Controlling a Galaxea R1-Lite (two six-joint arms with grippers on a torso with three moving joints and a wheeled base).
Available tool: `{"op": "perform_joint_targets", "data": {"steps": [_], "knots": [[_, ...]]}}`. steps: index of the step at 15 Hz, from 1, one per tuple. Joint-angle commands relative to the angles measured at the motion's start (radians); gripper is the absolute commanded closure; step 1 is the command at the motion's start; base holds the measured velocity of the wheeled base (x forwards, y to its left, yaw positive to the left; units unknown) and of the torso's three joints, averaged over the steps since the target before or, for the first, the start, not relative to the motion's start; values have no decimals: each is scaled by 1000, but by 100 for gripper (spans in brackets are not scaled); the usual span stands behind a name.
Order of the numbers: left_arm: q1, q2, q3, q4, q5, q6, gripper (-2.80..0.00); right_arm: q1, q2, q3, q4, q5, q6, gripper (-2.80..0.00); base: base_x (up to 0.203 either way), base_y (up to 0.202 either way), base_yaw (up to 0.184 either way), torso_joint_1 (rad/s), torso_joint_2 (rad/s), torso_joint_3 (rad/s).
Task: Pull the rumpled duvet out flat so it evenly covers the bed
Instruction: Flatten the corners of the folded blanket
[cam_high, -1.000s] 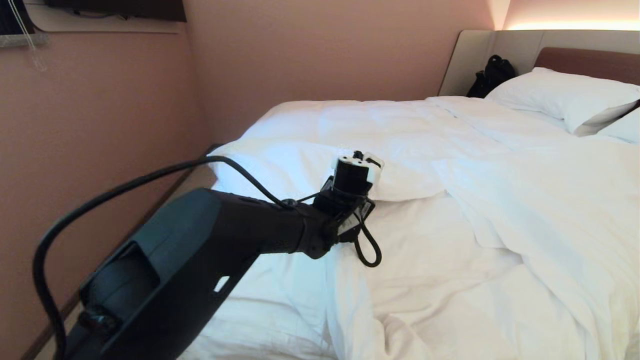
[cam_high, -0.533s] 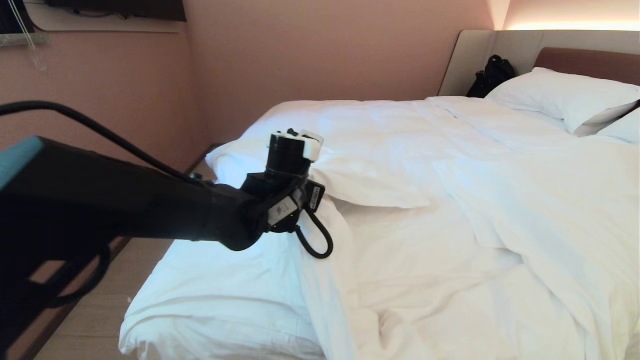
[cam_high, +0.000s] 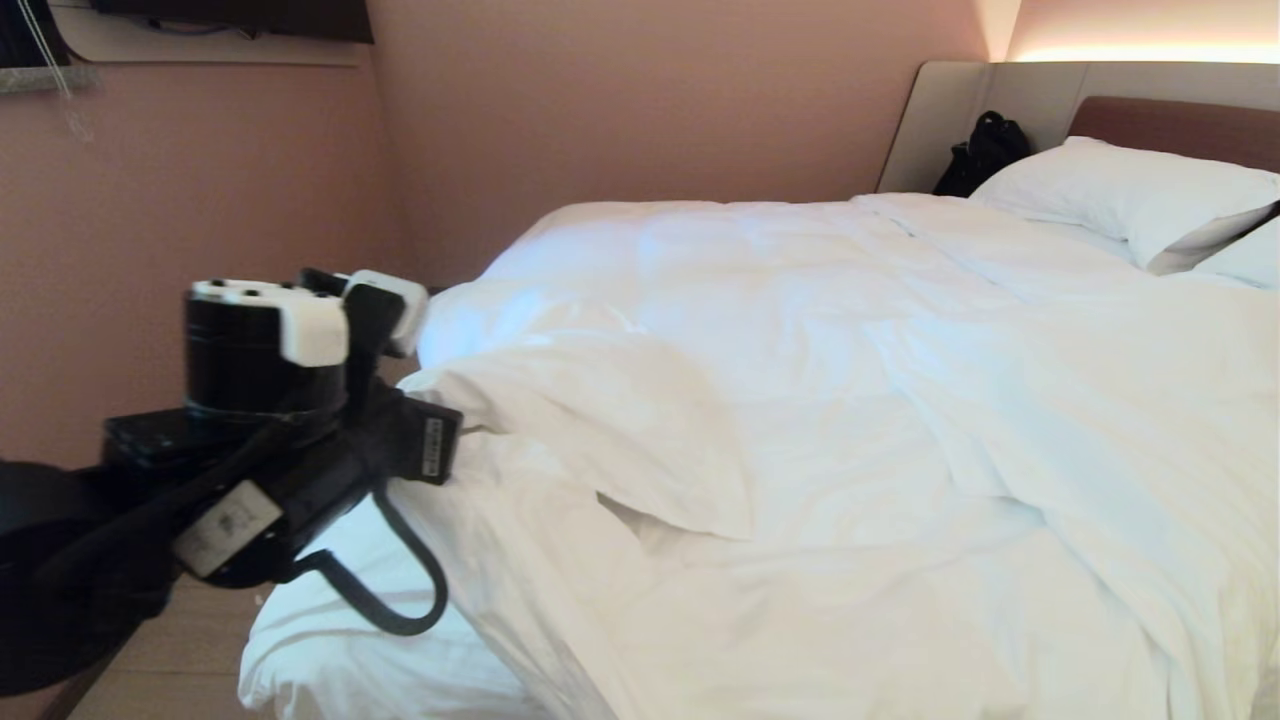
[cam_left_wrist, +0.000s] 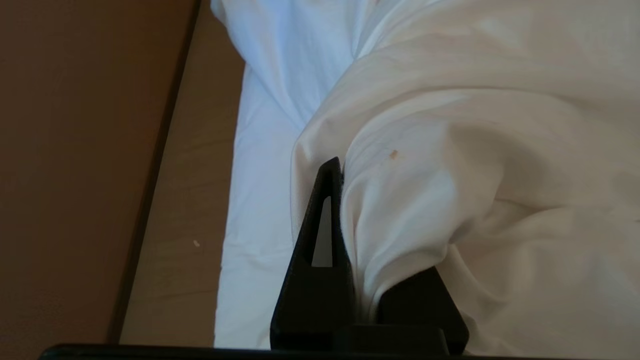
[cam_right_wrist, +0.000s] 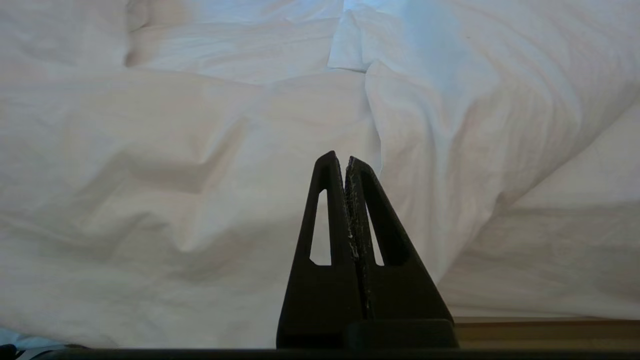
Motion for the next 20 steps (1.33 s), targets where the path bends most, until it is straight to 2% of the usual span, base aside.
{"op": "perform_joint_targets", "data": {"steps": [1, 4, 8, 9, 11, 15, 16, 18, 20], "knots": [[58, -193, 106, -4, -5, -20, 0, 0, 1, 0, 0, 1, -1, 0, 0, 0, 0, 0, 0, 0], [99, -319, 190, 5, -1, -29, 0, 0, 1, 0, 0, 1, -1, 0, 0, 0, 0, 0, 0, 0], [108, -441, 352, 55, 3, -32, 0, 0, 1, 0, 0, 1, -1, 0, 0, 0, 0, 0, 0, 0], [108, -465, 414, 62, -2, -45, 0, 0, 1, 0, 0, 1, -1, 0, 0, 0, 0, 0, 0, 0], [105, -515, 485, 86, -23, -124, 0, 0, 1, 0, 0, 1, -1, 0, 0, 0, 0, 0, 0, 0], [101, -517, 553, 92, -46, -138, 0, 0, 1, 0, 0, 1, -1, 0, 0, 0, 0, 0, 0, 0], [101, -518, 557, 92, -54, -142, -280, 0, 1, 0, 0, 1, -1, 0, 0, 0, 0, 0, 0, 0], [98, -554, 588, 103, -98, -167, -280, 0, 1, 0, 0, 1, -1, 0, 0, 0, 0, 0, 0, 0], [97, -605, 599, 161, -135, -159, -280, 0, 1, 0, 0, 1, -1, 0, 0, 0, 0, 0, 0, 0]]}}
